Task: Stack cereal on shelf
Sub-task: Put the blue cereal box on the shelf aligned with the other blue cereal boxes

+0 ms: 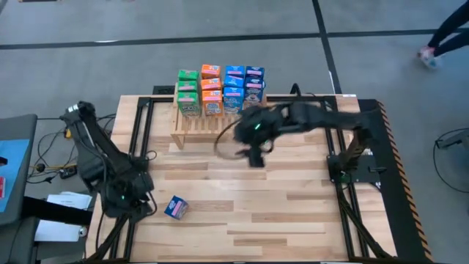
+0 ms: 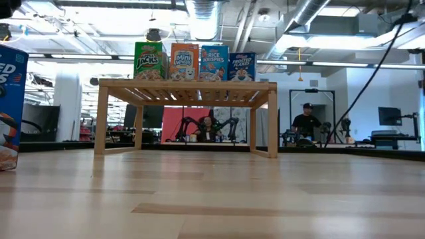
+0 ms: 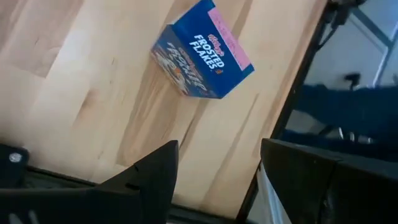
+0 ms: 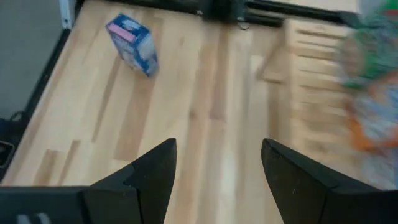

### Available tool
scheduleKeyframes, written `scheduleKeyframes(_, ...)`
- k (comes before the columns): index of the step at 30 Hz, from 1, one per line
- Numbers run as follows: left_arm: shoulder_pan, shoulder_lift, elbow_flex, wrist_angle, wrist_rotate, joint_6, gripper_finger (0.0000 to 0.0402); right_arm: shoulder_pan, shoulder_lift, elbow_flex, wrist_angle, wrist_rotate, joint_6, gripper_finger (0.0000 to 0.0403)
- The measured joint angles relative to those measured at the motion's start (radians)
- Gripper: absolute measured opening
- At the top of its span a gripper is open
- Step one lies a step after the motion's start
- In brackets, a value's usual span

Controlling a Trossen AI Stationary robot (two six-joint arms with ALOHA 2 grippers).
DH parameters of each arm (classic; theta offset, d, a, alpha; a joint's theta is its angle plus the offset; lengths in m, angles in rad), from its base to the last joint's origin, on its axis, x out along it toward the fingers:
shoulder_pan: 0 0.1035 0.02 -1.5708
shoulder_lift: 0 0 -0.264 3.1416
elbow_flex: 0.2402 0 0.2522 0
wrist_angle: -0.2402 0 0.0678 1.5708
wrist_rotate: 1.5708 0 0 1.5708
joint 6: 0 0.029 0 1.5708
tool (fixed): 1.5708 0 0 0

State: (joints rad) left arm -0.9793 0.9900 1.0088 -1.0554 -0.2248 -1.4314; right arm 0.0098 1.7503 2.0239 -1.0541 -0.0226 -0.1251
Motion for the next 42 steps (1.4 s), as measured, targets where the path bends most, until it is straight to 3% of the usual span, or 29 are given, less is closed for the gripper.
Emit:
scheduleKeyframes(7,-0.176,0.127,0.0,-0.025,-0.239,-0.235,0.0216,0.126,0.218,0.0,0.34,-0.04,-0.004,0.026)
scheduleKeyframes(12,-0.23,0.265,-0.001,-0.007,-0.208,-0.365,0.0211,0.152,0.333,-0.001,0.453,-0.07,-0.002,0.026)
scheduleKeyframes(17,-0.264,0.409,-0.001,0.106,-0.268,-0.412,0.021,0.156,0.402,0.0,0.522,-0.152,-0.001,0.026)
scheduleKeyframes(21,-0.278,0.51,-0.001,0.094,-0.327,-0.507,0.021,0.141,0.418,-0.002,0.583,-0.214,0.012,0.026)
scheduleKeyframes(28,-0.264,0.617,-0.095,0.145,-0.395,-0.705,0.021,0.114,0.416,0.0,0.597,-0.224,-0.003,0.026)
scheduleKeyframes(35,-0.156,0.613,-0.191,0.413,-0.502,-0.534,0.021,0.091,0.413,0.0,0.558,-0.333,-0.009,0.026)
scheduleKeyframes(42,-0.033,0.613,-0.255,0.447,-0.495,-0.488,0.021,0.069,0.412,0.0,0.542,-0.35,-0.087,0.026)
